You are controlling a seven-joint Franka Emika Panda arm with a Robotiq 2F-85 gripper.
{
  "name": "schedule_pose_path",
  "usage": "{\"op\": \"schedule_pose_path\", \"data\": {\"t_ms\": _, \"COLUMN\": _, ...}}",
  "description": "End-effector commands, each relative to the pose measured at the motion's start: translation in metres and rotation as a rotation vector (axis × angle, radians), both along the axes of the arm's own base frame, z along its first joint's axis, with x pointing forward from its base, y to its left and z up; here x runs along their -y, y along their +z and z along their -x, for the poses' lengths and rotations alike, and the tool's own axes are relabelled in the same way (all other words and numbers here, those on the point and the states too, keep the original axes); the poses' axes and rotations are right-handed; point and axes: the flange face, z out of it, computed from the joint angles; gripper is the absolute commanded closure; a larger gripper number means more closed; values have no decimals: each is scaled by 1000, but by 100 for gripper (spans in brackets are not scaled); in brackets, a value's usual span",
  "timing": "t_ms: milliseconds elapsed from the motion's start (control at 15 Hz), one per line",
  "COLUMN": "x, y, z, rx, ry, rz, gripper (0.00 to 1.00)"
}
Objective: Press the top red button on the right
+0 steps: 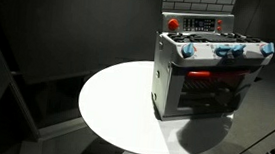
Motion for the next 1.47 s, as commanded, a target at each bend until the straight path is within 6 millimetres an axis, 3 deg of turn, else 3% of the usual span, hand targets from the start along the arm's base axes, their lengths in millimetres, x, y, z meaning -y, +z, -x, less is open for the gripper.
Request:
{"op": "schedule_pose_path", "data": {"t_ms": 0, "x": 0, "y": 1, "z": 0, "rx": -1, "ry": 0, "rz": 0, "gripper": 0}}
{"op": "schedule_pose_path", "data": {"t_ms": 200, "x": 0, "y": 1, "z": 0, "rx": -1, "ry": 0, "rz": 0, "gripper": 0}}
{"op": "schedule_pose_path", "data": {"t_ms": 467, "x": -3, "y": 15, "z": -10, "rx": 43, "ry": 9, "rz": 4, "gripper": 0}}
{"op": "schedule_pose_path", "data": {"t_ms": 1000, "x": -12, "y": 84, "z": -46, "rx": 259, "ry": 38, "rz": -10, "gripper": 0}}
{"op": "schedule_pose_path", "data": {"t_ms": 1400, "x": 2, "y": 127, "z": -85, "rx": 441, "ry": 37, "rz": 7, "gripper": 0}}
